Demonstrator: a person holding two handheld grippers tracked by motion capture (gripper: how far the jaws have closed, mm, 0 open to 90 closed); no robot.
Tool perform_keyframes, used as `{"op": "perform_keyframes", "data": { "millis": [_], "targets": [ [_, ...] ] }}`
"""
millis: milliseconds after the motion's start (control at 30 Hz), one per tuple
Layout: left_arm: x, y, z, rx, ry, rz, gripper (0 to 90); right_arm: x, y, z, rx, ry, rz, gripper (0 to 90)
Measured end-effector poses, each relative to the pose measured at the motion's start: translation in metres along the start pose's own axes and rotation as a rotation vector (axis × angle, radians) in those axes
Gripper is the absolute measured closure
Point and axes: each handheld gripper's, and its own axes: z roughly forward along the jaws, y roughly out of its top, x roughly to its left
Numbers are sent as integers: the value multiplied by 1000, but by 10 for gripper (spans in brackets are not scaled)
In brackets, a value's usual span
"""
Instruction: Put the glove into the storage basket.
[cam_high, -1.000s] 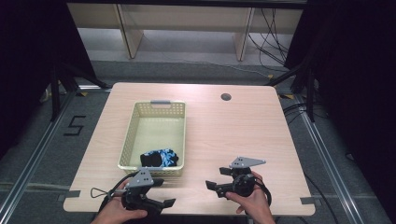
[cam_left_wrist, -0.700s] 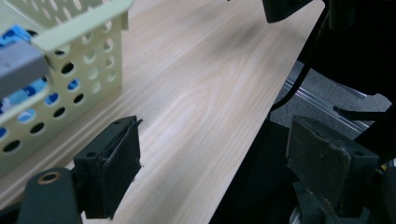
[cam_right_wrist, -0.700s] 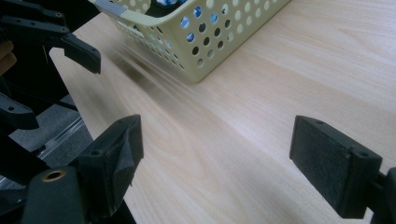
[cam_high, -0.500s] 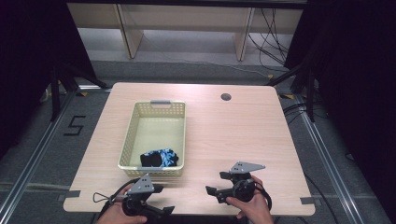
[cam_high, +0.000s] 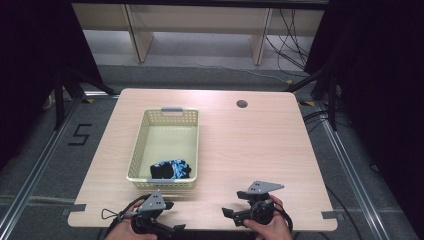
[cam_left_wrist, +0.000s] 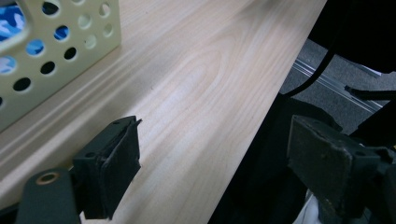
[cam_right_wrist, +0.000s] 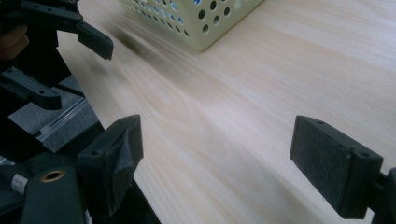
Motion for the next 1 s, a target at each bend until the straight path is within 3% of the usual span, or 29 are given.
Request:
{"op": "perform_keyframes", "data": {
  "millis": [67,100,133,200,333,367,433,467,500,800,1000],
  "targets": [
    [-1,-1,1,-4,-7,9,169,-1,-2,1,-10,6,-31,179],
    [0,-2,1,14,-2,30,169,2,-4,1,3,8,-1,179],
    [-2,-3,2,10,-8,1,169,1,-5,0,-1,-8,-37,179],
    [-3,-3,2,17,-2,19,169,3,-7,0,8,-11,-46,179],
    [-3,-4,2,19,-1,12,169,6,-10,0,19,-17,-74,177],
    [-3,-4,2,20,1,13,169,9,-11,0,31,-9,-56,178],
    [-2,-4,3,29,10,24,169,9,-13,-1,28,-29,-92,178],
    [-1,-4,2,35,3,48,169,11,-13,-1,39,-31,-88,177],
    [-3,-4,3,16,-6,22,169,11,-14,-1,38,-40,-96,177],
    [-3,-4,3,33,-6,38,168,13,-18,-1,56,-34,-99,172],
    [-2,-4,3,26,4,14,168,14,-18,-2,55,-47,-100,172]
  ]
}}
